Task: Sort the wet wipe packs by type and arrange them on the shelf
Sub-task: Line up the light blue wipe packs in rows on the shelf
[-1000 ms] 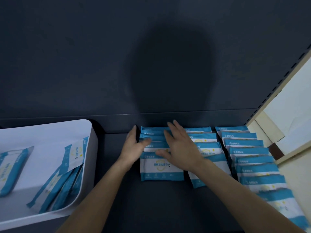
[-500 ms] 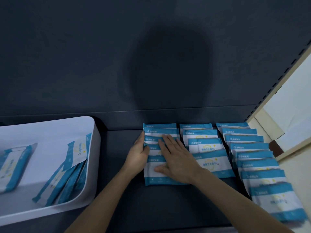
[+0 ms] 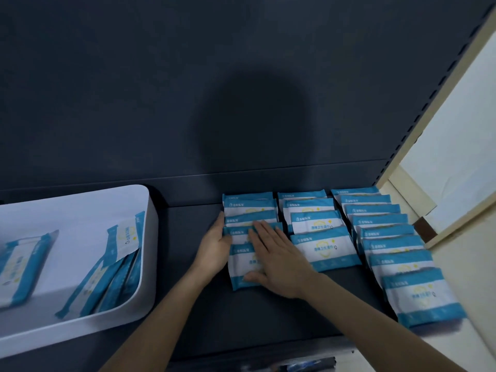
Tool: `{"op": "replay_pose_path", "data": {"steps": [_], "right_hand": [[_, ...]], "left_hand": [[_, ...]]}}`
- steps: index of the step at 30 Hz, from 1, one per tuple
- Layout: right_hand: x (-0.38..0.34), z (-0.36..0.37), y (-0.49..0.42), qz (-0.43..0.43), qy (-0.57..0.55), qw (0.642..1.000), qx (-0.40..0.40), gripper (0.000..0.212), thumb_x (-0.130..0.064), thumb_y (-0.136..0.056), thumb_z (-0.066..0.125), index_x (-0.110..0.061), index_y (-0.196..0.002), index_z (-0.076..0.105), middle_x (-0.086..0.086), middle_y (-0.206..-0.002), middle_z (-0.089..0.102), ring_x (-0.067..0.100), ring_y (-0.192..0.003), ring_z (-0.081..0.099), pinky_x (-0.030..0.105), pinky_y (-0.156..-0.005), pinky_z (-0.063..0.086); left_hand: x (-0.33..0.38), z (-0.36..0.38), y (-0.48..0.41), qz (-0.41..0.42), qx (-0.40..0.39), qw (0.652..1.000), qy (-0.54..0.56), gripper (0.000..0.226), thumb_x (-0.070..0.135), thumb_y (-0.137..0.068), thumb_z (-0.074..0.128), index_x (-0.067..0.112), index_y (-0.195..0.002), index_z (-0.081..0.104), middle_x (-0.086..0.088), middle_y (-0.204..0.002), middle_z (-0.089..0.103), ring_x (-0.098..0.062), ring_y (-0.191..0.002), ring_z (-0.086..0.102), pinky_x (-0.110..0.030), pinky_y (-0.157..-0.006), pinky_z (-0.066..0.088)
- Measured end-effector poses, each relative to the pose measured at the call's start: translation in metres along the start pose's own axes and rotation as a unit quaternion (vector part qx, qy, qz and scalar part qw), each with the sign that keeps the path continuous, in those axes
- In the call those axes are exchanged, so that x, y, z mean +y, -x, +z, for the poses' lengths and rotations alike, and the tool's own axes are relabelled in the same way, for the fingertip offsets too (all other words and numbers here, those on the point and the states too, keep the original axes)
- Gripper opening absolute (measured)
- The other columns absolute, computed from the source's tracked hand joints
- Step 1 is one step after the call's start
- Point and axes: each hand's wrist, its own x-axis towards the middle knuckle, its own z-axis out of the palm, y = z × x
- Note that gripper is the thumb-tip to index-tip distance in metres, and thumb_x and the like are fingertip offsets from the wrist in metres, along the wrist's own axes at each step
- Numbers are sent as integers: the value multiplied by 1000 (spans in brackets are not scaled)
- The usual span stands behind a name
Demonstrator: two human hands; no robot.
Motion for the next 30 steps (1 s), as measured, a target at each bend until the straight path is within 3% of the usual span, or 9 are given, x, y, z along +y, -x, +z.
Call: {"op": "replay_pose_path", "data": {"steps": [3,7,9,11,14,16,19,24,30], "right_hand": [[0,0,6,-6,-7,1000,17,100,-78,-76,6,-13,-152,-6,5,-157,-19,16,-140,-25,35,-114,-16],[11,-4,28,15,-45,997,66,84,-67,-86,22,-14,-151,20,6,-160,2,21,-147,-4,39,-120,-2],[24,-8,39,64,-73,991,95,67,-51,-93,34,-11,-146,33,10,-159,13,26,-148,6,43,-121,13],[40,-14,47,115,-79,987,80,55,-34,-97,46,-10,-145,35,14,-158,14,31,-147,4,45,-120,17],[59,-22,56,154,-75,985,12,65,-36,-95,52,-18,-150,22,9,-158,9,31,-147,0,42,-120,13],[67,-25,60,154,-76,985,-13,78,-39,-90,60,-21,-151,16,6,-159,7,29,-147,-1,42,-120,13],[75,-23,64,147,-70,986,-33,87,-31,-86,67,-20,-152,11,6,-160,4,26,-147,-4,41,-120,12],[82,-17,63,136,-79,987,-17,86,-20,-86,68,-15,-152,13,10,-159,7,27,-147,-2,40,-121,10],[87,-19,61,120,-75,990,10,78,-17,-86,67,-13,-149,22,8,-157,13,27,-146,5,37,-119,12]], "left_hand": [[5,1,2,19,-22,998,-46,61,-11,-92,39,43,-120,39,21,-111,56,18,-92,56,-4,-74,46],[6,3,-1,101,42,980,-165,58,-8,-84,53,31,-126,46,7,-125,52,-4,-117,48,-25,-101,45],[11,10,-4,105,40,971,-212,57,1,-88,58,22,-138,43,5,-144,37,-10,-134,33,-11,-108,25],[20,23,-9,97,7,964,-247,52,9,-93,56,17,-142,41,4,-150,27,-9,-139,24,-3,-104,12],[34,47,-22,147,-47,947,-281,41,11,-95,53,13,-135,50,-3,-145,40,-13,-134,35,-9,-104,17],[41,62,-33,160,-73,936,-304,33,11,-95,51,12,-128,56,-5,-134,51,-14,-120,47,-10,-94,27],[49,83,-50,145,-97,920,-351,25,16,-97,49,10,-119,60,-5,-115,56,-16,-99,54,-21,-78,40],[56,105,-70,126,-108,884,-437,21,15,-94,52,6,-111,58,-9,-111,52,-22,-95,55,-36,-79,48],[56,112,-80,105,-106,874,-463,18,23,-91,59,6,-98,57,-8,-105,50,-22,-92,54,-31,-72,45]]}}
